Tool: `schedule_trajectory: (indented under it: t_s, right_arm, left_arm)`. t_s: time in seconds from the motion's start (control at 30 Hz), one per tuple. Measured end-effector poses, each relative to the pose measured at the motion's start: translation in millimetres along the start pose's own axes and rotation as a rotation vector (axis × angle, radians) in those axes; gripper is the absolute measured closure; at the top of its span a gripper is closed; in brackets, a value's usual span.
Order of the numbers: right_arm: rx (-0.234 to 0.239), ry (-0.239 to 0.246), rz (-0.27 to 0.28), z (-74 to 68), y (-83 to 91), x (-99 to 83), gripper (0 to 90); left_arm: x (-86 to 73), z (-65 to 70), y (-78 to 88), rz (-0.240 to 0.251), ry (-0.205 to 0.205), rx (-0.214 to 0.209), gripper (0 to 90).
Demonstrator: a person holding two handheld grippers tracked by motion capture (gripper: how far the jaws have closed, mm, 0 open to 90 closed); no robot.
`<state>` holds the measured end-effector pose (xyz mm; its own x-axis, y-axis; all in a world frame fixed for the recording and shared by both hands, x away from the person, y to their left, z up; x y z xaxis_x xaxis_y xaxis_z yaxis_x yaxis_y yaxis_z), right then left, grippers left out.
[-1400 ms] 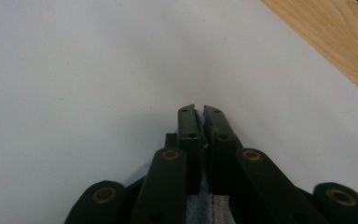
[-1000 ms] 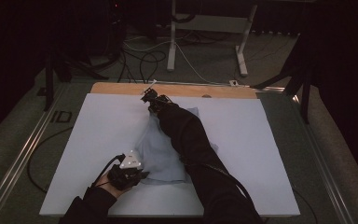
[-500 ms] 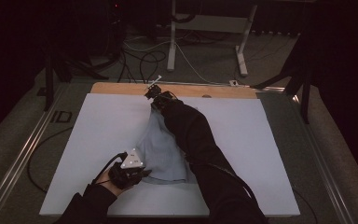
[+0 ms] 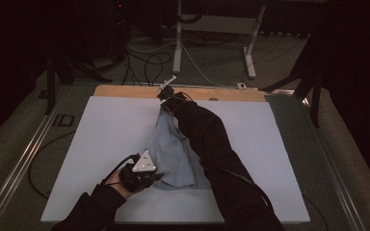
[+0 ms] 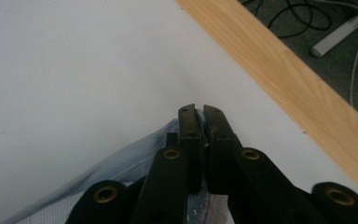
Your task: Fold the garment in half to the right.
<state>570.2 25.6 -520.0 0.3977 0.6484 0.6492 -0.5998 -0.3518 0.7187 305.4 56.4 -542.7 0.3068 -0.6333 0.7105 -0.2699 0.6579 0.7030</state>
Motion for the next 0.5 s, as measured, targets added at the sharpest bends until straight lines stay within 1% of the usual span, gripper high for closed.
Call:
schedule_trajectory:
  t_s: [0.03, 0.07, 0.2, 0.37, 0.4, 0.43, 0.47, 0.5]
  right_arm:
    - [0.001, -0.002, 0.003, 1.6, 2.0, -0.3, 87.7]
    - [-0.003, -0.005, 0.012, 5.1, 7.5, -0.7, 87.7]
    - [0.006, -0.012, 0.029, 11.7, 17.3, -2.1, 87.7]
    - [0.000, -0.030, 0.049, 22.3, 28.4, -4.8, 87.6]
    - [0.000, -0.030, 0.049, 22.3, 28.4, -4.8, 87.6]
    - [0.001, -0.035, 0.055, 24.6, 30.8, -5.4, 87.6]
    - [-0.001, -0.048, 0.064, 30.3, 35.8, -7.7, 87.6]
    - [0.001, -0.052, 0.068, 33.0, 37.5, -9.3, 87.6]
  left_arm:
    - [5.2, 1.5, -0.6, -0.003, -0.013, -0.005, 87.2]
    - [7.8, 2.5, -1.3, 0.000, -0.019, -0.007, 87.1]
    - [17.1, 7.0, -3.5, -0.006, -0.049, -0.022, 87.1]
    - [28.4, 11.5, -6.7, -0.009, -0.081, -0.036, 87.1]
    - [28.4, 11.5, -6.7, -0.009, -0.081, -0.036, 87.1]
    - [28.4, 11.5, -6.7, -0.009, -0.081, -0.036, 87.1]
    - [35.2, 13.7, -8.8, -0.013, -0.100, -0.043, 87.1]
    - [37.2, 14.3, -9.7, -0.014, -0.107, -0.045, 87.1]
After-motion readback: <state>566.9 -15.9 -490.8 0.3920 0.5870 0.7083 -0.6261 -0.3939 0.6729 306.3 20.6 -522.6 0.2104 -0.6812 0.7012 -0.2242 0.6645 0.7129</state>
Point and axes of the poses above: each handheld gripper's, and its own axes: y roughly backward along the jaws, x roughly out of its top, z roughly to its right, the point moved 10 cm from there along -y, roughly forward along the jaws, and after that the axes turned 6 degrees about -x, right-handed, at the moved point
